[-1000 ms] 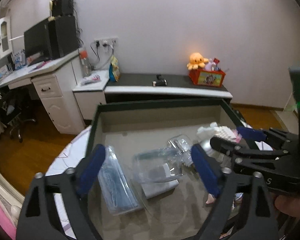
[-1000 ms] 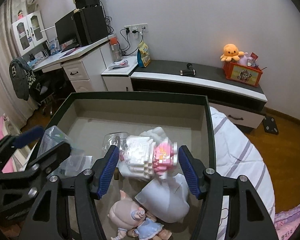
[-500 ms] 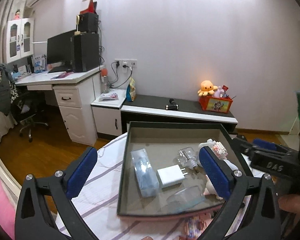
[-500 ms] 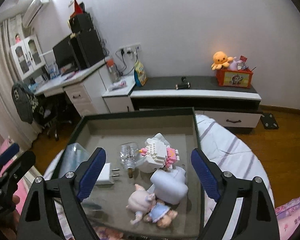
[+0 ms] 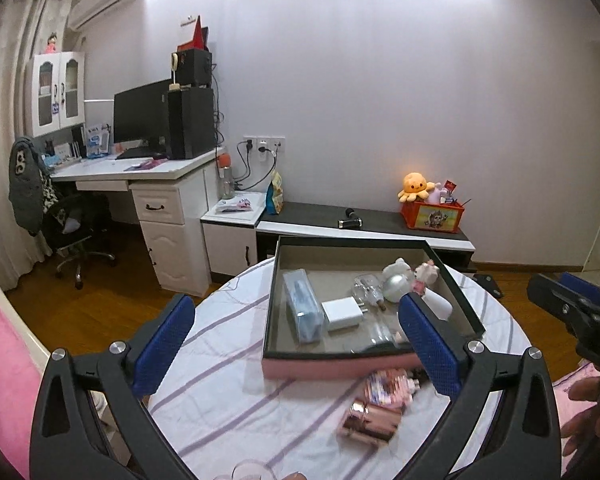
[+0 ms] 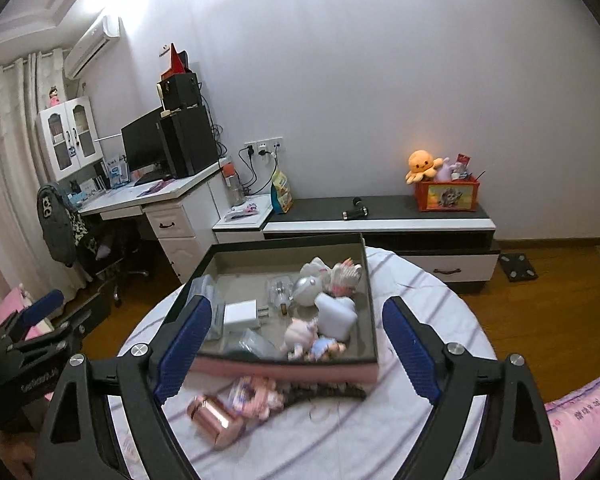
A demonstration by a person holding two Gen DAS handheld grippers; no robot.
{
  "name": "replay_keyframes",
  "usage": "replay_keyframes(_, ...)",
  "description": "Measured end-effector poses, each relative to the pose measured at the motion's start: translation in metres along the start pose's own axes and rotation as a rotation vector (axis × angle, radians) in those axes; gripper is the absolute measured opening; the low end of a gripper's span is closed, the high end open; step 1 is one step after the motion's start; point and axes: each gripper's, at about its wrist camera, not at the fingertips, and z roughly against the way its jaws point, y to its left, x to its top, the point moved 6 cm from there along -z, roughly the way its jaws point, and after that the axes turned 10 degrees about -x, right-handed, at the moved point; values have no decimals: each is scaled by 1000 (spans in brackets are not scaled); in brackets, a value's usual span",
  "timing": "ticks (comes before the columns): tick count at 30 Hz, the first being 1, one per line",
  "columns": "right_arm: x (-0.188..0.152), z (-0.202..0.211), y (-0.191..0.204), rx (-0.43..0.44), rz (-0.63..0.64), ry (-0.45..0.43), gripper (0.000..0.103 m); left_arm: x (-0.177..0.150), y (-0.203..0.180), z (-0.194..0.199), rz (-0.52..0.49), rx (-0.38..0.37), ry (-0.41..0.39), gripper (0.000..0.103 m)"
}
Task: Organize rigid objects
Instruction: 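Withdraw both tools from the box toward the rose-gold canister and comb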
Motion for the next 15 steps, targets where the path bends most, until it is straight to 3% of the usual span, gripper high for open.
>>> replay_keyframes(15, -31, 68, 3, -40, 36, -52, 89, -35, -14, 65, -12, 11, 4, 103)
